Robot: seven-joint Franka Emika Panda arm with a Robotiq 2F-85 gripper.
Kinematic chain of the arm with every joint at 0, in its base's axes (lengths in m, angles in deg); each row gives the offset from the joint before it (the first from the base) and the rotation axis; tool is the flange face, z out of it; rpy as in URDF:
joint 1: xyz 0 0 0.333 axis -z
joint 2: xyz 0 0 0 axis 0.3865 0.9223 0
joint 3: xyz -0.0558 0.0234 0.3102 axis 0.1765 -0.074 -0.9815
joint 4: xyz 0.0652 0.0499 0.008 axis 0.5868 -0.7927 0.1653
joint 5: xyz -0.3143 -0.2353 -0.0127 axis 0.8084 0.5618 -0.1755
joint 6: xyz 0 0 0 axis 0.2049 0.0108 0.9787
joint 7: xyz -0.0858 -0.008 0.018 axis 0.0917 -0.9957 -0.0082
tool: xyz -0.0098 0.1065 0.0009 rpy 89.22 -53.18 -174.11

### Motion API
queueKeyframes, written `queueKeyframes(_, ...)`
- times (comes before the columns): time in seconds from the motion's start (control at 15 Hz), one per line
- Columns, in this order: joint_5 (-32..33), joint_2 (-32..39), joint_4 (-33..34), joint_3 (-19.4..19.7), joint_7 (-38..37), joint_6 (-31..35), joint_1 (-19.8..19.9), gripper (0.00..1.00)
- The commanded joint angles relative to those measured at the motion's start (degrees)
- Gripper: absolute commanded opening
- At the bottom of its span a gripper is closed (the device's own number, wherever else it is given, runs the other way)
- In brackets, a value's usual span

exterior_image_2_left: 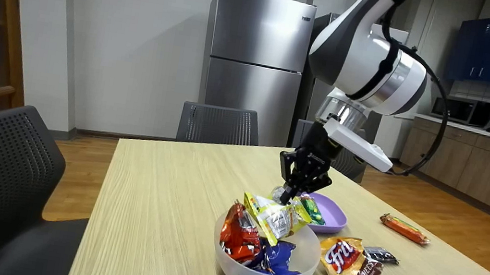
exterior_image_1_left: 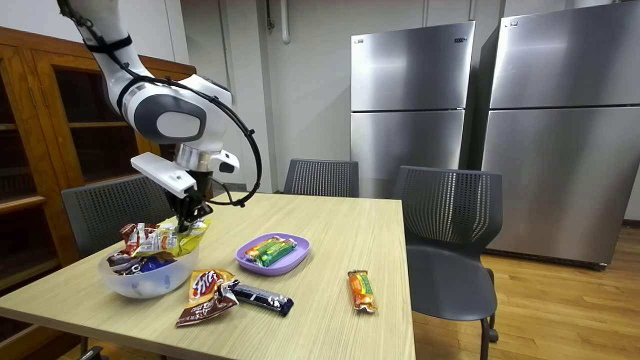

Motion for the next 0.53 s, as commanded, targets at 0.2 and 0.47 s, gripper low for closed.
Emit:
queueKeyframes(0.2, -0.8, -0.6, 0.3, -1.7, 1.1, 1.4, 1.1, 0.42)
queueKeyframes(0.47, -1.7, -3.4, -0.6, -1.9, 2.9, 0.3, 1.9, 0.7)
